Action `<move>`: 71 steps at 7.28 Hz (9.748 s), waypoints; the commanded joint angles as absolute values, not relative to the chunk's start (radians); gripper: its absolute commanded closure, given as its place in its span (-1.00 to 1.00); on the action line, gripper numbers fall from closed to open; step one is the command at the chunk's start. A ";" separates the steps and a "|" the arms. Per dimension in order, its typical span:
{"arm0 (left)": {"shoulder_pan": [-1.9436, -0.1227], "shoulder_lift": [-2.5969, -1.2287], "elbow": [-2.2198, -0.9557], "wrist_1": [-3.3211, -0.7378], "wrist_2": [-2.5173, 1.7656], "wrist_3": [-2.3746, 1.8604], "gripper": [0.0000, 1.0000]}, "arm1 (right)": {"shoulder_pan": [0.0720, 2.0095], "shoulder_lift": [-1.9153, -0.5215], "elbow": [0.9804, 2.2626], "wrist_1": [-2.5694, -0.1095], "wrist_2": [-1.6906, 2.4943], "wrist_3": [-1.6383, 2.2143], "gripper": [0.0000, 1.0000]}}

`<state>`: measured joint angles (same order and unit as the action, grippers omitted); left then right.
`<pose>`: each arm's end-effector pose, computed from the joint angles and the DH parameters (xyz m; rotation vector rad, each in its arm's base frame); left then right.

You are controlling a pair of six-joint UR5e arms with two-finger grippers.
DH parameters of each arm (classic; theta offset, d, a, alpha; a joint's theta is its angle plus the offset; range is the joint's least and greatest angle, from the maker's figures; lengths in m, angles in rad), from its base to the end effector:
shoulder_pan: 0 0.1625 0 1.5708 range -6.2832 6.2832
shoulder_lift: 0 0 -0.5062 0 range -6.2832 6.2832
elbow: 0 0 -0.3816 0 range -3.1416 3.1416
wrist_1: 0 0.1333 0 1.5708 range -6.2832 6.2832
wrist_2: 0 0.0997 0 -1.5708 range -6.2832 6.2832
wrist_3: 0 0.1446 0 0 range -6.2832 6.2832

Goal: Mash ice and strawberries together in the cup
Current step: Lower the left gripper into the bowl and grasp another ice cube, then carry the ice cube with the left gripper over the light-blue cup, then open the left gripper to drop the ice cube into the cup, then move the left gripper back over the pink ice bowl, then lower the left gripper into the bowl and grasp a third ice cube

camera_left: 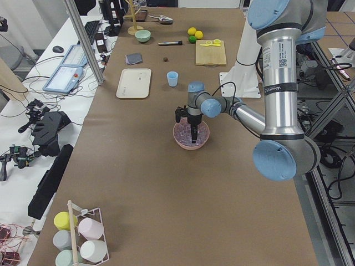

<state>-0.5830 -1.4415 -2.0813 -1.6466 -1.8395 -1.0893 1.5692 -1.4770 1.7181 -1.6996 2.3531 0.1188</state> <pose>0.3150 -0.3214 0.6036 0.0030 0.5253 -0.0378 0.0305 -0.5286 0.6661 0.0593 -0.7865 0.0671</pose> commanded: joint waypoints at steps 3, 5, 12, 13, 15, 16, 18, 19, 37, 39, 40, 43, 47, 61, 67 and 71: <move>-0.601 -1.437 -2.091 -1.644 -1.839 -1.051 0.63 | 1.569 -1.474 1.720 -1.700 2.353 0.118 -1.00; -0.638 -1.431 -2.111 -1.644 -1.841 -1.023 0.86 | 1.569 -1.474 1.724 -1.700 2.355 0.120 -1.00; -0.775 -1.749 -2.292 -1.485 -1.856 -1.015 1.00 | 1.557 -1.466 1.723 -1.700 2.358 0.132 -1.00; -0.772 -1.908 -2.201 -1.482 -1.886 -1.056 1.00 | 1.555 -1.465 1.723 -1.700 2.358 0.132 -1.00; -0.727 -2.102 -2.045 -1.489 -1.891 -1.111 1.00 | 1.554 -1.465 1.718 -1.700 2.356 0.132 -1.00; -0.703 -2.156 -1.993 -1.526 -1.888 -1.132 1.00 | 1.552 -1.466 1.717 -1.700 2.358 0.133 -1.00; -0.632 -2.186 -1.831 -1.774 -1.779 -1.155 1.00 | 1.552 -1.466 1.713 -1.700 2.358 0.135 -1.00; -0.603 -2.201 -1.768 -1.852 -1.758 -1.158 1.00 | 1.549 -1.466 1.712 -1.700 2.356 0.135 -1.00; -0.622 -2.162 -1.950 -1.507 -1.756 -0.991 -0.93 | 1.548 -1.468 1.706 -1.701 2.356 0.137 -1.00; -0.701 -2.094 -2.102 -1.291 -1.804 -0.875 -0.93 | 1.548 -1.467 1.706 -1.700 2.355 0.138 -1.00; -0.707 -1.982 -2.182 -1.286 -1.813 -0.817 -0.93 | 1.546 -1.465 1.703 -1.700 2.355 0.138 -1.00; -0.709 -1.688 -2.270 -1.406 -1.816 -0.695 -0.93 | 1.540 -1.465 1.701 -1.701 2.353 0.138 -1.00; -0.709 -1.465 -2.183 -1.695 -1.902 -0.696 -0.93 | 1.539 -1.466 1.694 -1.701 2.353 0.138 -1.00; -0.638 -1.425 -2.097 -1.697 -1.917 -0.681 -0.54 | 1.539 -1.466 1.695 -1.700 2.352 0.152 -1.00; -0.626 -1.422 -2.108 -1.695 -1.925 -0.661 -0.23 | 1.539 -1.468 1.703 -1.701 2.353 0.158 -1.00; -0.624 -1.408 -2.098 -1.695 -1.925 -0.660 -0.20 | 1.539 -1.468 1.703 -1.700 2.352 0.158 -1.00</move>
